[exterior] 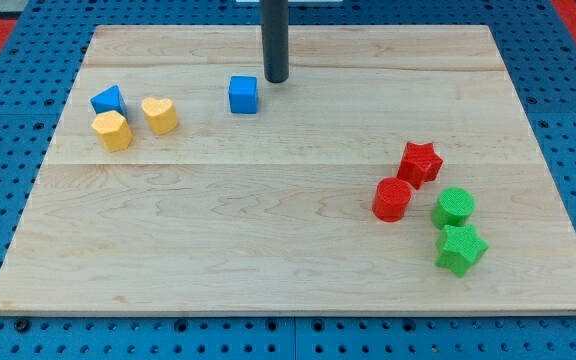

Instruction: Place the blue cube at the top right of the yellow heart

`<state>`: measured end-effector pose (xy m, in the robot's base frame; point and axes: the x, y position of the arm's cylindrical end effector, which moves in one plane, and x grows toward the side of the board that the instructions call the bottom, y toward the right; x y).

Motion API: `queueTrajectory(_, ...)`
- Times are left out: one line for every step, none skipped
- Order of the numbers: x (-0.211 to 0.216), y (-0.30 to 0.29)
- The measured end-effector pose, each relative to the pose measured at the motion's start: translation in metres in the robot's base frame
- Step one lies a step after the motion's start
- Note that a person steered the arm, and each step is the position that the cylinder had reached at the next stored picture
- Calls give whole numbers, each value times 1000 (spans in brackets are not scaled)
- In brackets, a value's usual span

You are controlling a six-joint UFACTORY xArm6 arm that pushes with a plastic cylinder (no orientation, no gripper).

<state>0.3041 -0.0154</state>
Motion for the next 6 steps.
queueTrajectory(10, -37)
queueTrajectory(13, -92)
queueTrajectory(13, -148)
queueTrajectory(13, -162)
queueTrajectory(13, -162)
queueTrajectory(13, -149)
